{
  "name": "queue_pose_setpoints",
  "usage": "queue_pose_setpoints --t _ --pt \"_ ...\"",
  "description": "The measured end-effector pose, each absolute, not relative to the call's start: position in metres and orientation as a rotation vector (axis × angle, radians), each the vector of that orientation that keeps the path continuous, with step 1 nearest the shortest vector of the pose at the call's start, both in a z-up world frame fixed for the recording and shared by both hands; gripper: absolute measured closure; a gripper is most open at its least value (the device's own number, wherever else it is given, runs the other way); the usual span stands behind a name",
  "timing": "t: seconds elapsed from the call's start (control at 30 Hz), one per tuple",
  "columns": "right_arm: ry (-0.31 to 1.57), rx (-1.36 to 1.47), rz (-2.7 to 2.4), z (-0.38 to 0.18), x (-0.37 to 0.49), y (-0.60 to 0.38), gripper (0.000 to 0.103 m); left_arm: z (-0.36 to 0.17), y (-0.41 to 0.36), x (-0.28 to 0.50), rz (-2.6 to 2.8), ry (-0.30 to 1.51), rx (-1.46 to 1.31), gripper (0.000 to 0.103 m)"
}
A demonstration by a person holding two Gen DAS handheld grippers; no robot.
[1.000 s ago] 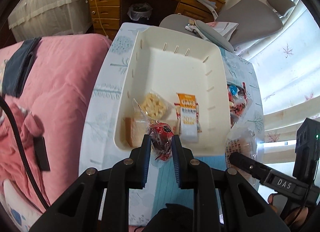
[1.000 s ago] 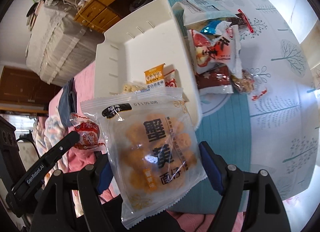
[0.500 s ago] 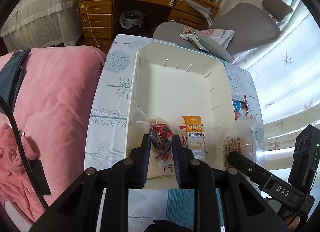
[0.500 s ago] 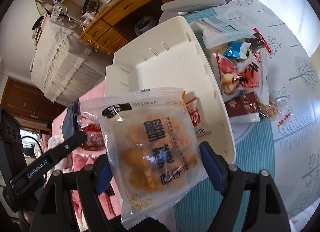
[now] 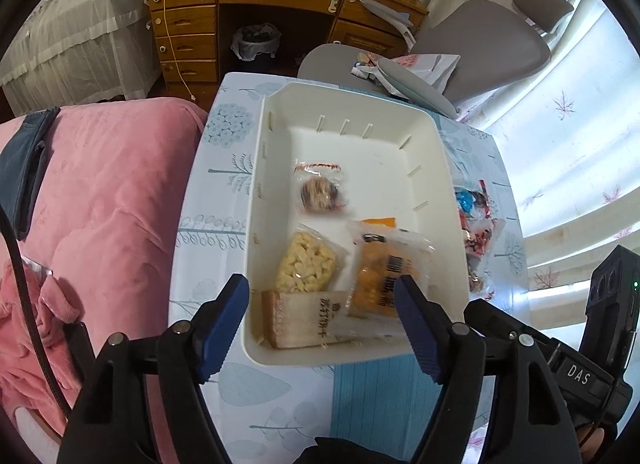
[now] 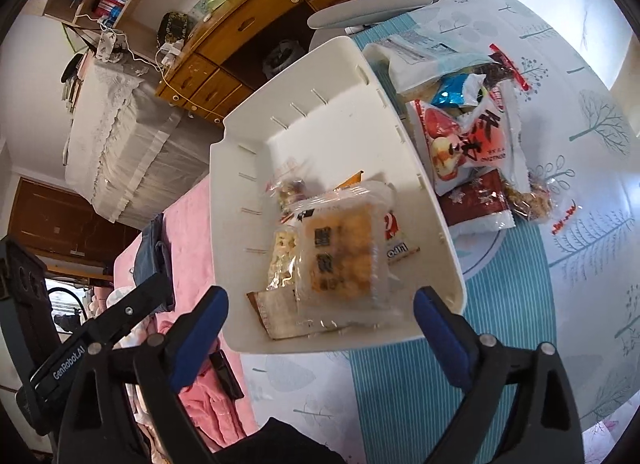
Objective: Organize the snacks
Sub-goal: 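Carry candy and snack bag into the white tray and release them, then move both grippers from the tray toward the loose snacks beside it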
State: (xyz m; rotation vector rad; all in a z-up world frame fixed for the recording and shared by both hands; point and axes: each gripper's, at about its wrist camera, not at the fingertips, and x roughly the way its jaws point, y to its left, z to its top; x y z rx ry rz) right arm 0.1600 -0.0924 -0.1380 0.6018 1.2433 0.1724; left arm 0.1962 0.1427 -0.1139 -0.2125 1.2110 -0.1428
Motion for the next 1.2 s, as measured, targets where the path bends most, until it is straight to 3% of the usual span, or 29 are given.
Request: queue_pose_setpoints --t 0.83,1.2 --pt "1.112 0.396 0.168 -0.126 0.101 -0.188 0.009 -0.081 0.031 0.167 -0.183 1.223 -0.090 0.028" --pt "1.086 0.224 0.133 -0.148 0.100 -0.213 0.019 -0.078 -0.041 0.194 -0.295 1.243 0.171 0.027"
